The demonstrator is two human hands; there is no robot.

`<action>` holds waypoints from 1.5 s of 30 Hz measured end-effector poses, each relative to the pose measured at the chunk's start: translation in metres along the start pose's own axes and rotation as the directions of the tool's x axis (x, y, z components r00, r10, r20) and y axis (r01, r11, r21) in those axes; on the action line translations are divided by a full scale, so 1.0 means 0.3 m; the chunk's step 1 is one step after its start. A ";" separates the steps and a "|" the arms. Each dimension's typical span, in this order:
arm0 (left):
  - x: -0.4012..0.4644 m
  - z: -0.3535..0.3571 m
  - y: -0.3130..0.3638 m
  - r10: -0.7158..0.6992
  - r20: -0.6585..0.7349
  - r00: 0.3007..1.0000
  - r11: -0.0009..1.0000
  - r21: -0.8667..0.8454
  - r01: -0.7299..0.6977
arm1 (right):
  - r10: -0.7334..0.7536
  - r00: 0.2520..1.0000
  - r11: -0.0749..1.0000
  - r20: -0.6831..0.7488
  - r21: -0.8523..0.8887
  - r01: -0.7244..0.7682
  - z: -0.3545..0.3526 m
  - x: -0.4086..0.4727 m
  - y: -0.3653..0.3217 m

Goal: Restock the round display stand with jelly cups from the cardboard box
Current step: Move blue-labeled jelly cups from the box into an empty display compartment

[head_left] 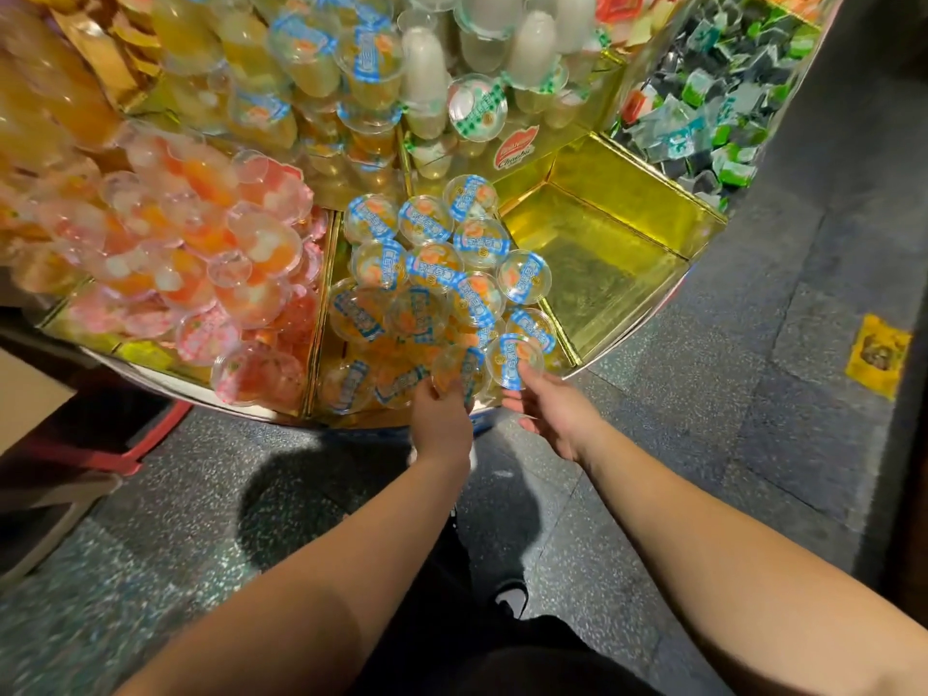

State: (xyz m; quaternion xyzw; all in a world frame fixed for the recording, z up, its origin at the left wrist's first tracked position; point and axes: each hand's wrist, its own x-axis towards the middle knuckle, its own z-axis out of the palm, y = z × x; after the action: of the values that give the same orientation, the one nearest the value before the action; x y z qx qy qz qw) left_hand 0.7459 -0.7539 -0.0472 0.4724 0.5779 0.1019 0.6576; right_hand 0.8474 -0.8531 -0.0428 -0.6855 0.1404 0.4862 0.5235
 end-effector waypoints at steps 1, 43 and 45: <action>0.000 0.003 0.001 -0.003 -0.023 1.000 1.000 0.008 0.004 | -0.003 1.000 1.000 -0.006 -0.003 0.003 0.002 0.004 -0.001; 0.089 -0.003 -0.021 -0.477 0.074 0.876 0.858 -0.177 0.482 | 0.221 0.968 0.952 -0.116 -0.188 -0.240 0.028 0.082 -0.045; 0.094 -0.003 -0.023 -0.487 0.081 0.870 0.851 -0.179 0.493 | 0.227 0.968 0.956 -0.110 -0.167 -0.243 0.026 0.083 -0.046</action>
State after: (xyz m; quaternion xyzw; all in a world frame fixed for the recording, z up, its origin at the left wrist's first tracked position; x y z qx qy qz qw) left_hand 0.7511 -0.7382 -0.0710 0.2449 0.6556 -0.0209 0.7140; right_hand 0.8652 -0.8329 -0.0547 -0.7293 0.2001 0.5242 0.3916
